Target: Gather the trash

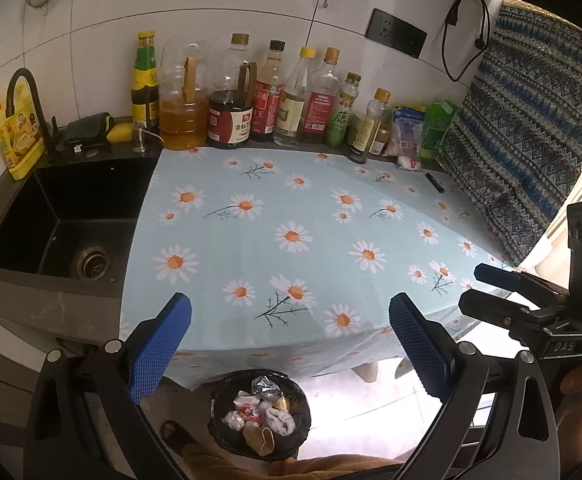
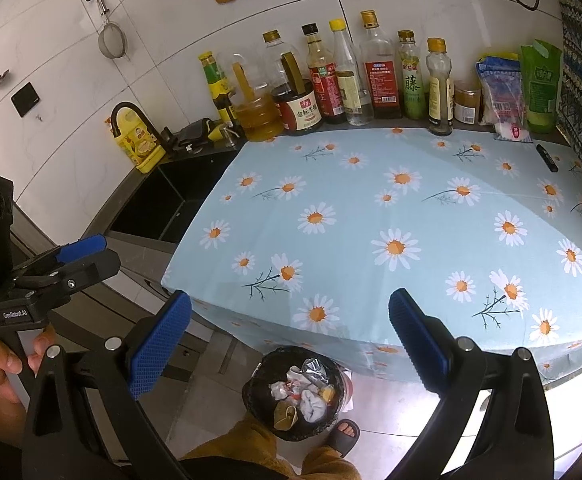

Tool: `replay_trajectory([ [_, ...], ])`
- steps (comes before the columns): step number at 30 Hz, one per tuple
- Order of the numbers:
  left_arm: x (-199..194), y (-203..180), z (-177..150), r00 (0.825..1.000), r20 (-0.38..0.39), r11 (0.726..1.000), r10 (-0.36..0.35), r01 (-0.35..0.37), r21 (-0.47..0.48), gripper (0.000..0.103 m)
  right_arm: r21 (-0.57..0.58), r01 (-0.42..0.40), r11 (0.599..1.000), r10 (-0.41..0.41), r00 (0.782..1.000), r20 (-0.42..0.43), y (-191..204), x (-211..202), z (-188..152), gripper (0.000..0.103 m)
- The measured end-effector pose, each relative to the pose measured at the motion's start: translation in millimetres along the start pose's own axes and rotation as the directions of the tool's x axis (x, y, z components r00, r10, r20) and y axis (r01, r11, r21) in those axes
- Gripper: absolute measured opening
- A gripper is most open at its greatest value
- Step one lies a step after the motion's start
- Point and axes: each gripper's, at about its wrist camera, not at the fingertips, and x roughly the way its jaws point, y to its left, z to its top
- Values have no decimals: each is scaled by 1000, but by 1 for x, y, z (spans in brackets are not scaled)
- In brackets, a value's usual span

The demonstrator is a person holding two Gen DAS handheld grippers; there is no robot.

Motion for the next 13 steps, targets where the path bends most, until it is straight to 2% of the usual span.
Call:
replay_trajectory([
  [13,-1,1,-2,1000,6,1000,9,-9,-6,96,4,0,1000,0,1000,-3,0,0,-1,98],
])
